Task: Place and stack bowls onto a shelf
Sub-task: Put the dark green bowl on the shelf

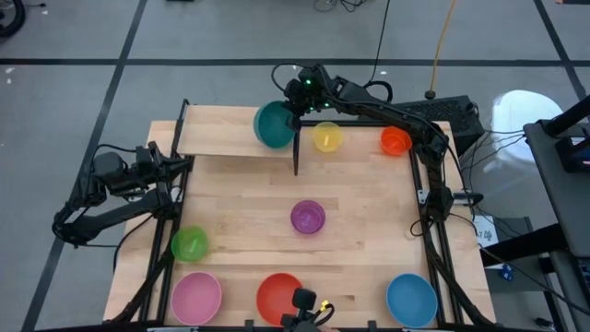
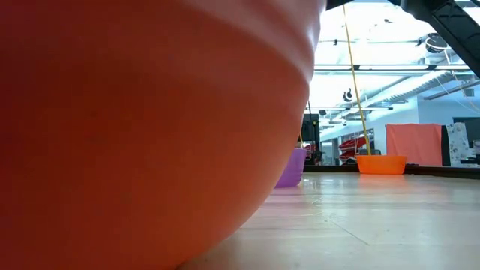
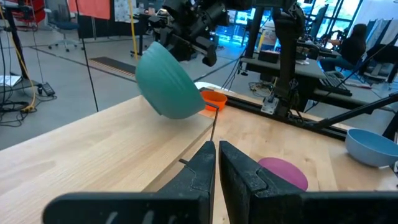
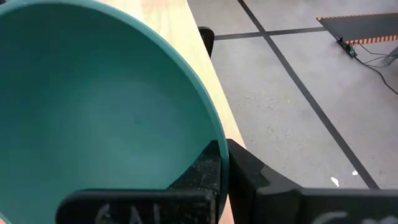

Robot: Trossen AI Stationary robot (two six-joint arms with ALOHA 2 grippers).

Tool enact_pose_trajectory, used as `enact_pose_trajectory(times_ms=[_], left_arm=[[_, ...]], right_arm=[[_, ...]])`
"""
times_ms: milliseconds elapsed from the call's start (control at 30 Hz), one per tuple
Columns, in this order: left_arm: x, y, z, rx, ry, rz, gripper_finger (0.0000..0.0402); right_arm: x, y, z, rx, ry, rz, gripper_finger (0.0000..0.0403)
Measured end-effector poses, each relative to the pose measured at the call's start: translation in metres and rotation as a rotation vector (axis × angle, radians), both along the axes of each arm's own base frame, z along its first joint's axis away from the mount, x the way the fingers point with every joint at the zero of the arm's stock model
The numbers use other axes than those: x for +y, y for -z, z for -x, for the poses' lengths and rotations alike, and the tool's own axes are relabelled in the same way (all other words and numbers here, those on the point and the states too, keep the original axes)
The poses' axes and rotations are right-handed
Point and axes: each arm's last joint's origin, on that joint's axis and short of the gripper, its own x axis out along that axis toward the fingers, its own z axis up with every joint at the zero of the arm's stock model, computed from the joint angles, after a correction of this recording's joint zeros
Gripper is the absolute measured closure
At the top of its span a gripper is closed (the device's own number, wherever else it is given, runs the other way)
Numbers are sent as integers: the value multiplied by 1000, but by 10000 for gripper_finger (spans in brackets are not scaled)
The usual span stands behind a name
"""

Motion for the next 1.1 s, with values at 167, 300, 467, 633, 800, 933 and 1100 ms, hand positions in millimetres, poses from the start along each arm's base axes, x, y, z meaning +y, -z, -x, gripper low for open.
enact_pose_trajectory(times_ms=[167,300,467,633,800,933,1100], left_arm=[[0,0,0,0,0,-1,376],[0,0,0,0,0,-1,376],[0,0,0,0,0,-1,376],[0,0,0,0,0,-1,376],[0,0,0,0,0,0,376],[0,0,0,0,0,-1,376],[0,0,0,0,0,0,376]], right_arm=[[2,1,0,11,-3,-9,397],[2,1,0,9,8,-27,397],[2,1,0,6,12,-32,396],[2,1,0,5,11,-31,394],[2,1,0,3,10,-30,369],[1,0,-1,-8,9,-22,344],[1,-1,-1,-13,5,-13,329]])
